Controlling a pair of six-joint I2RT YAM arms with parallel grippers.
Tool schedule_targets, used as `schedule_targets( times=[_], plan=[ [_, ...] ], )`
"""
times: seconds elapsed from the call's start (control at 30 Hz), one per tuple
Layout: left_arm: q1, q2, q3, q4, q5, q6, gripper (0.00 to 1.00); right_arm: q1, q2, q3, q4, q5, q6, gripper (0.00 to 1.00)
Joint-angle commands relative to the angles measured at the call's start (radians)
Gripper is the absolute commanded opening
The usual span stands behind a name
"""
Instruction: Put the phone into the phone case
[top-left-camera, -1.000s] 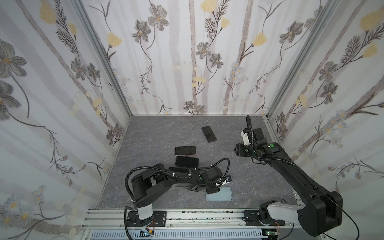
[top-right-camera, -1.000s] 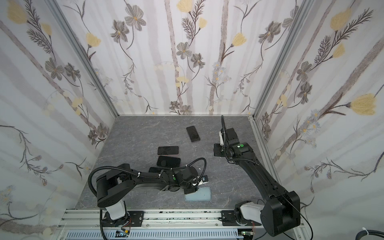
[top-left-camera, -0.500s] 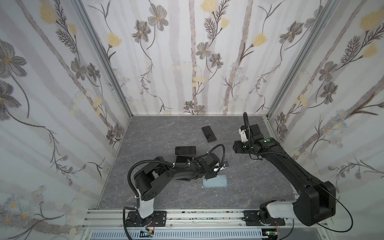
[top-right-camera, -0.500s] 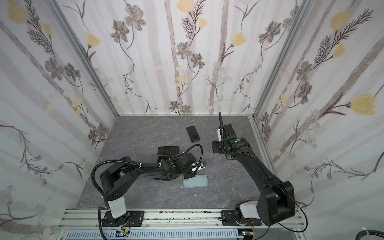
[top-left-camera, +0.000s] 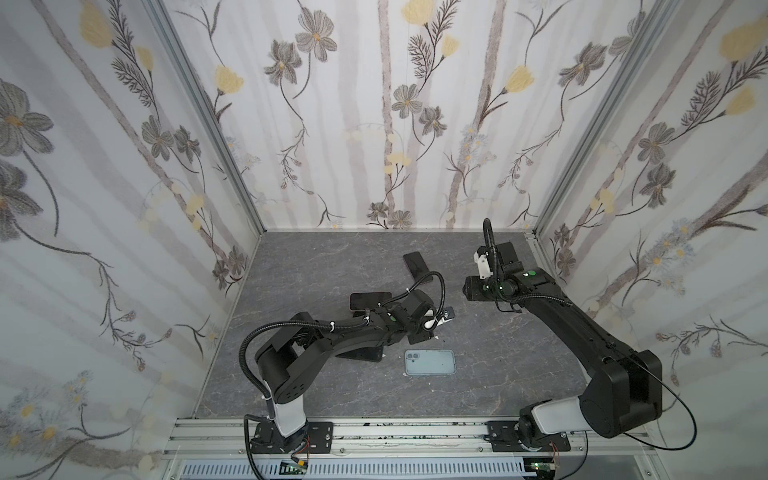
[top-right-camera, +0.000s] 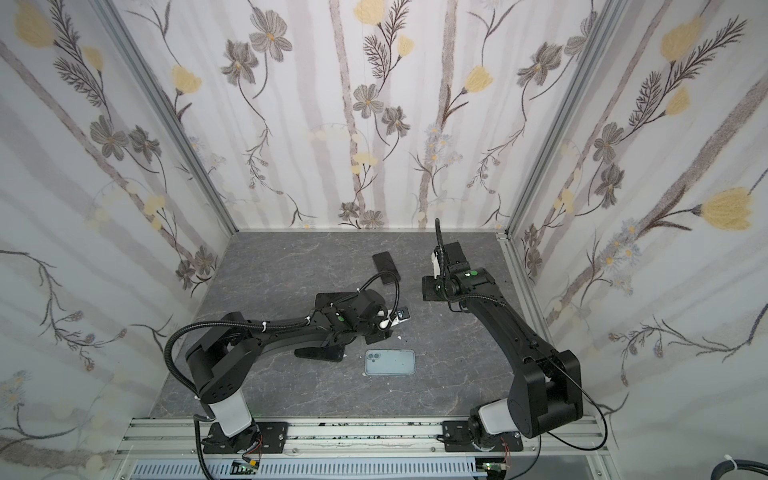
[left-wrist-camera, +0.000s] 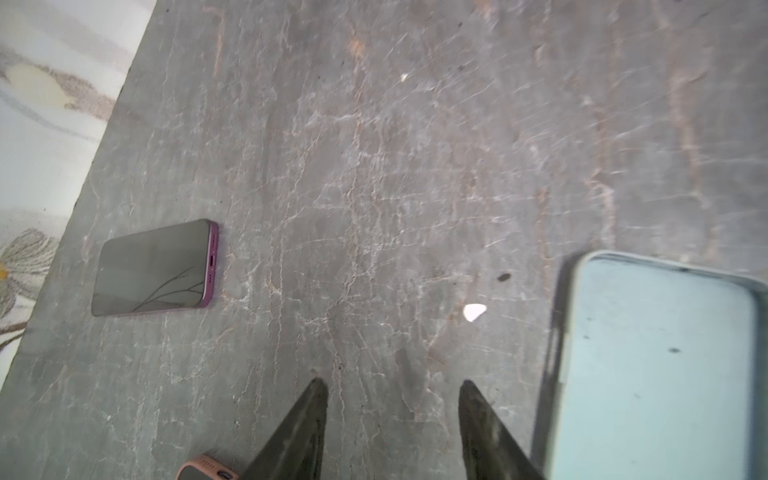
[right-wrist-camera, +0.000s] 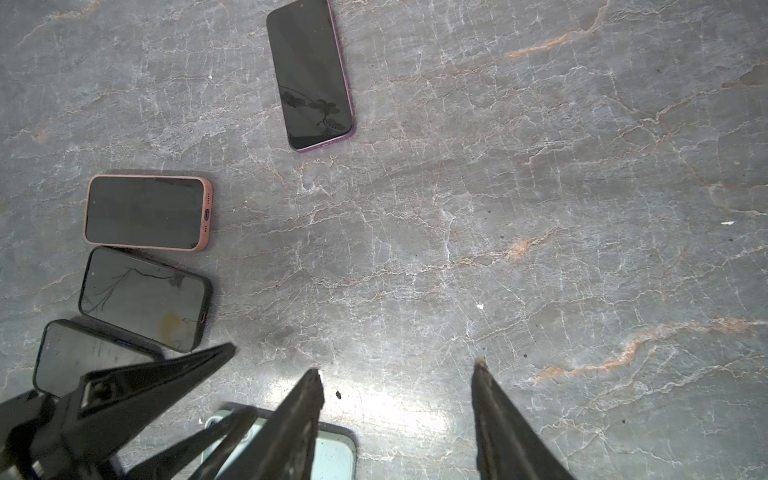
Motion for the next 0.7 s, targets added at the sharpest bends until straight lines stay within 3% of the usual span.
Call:
schedule_targets(
  times=[0.0, 0.67],
  plan=[
    [-0.025, -0.025, -0.016, -0.109, 0.111, 0.039, 0.52, -0.001, 0.006, 0.006, 0.001, -0.003, -0.013, 0.58],
    [-0.039, 0.122, 0.012, -0.062, -0.024, 0.03, 0.5, -0.002, 0.011, 0.016, -0.006, -0.016, -0.019, 0.58]
  ],
)
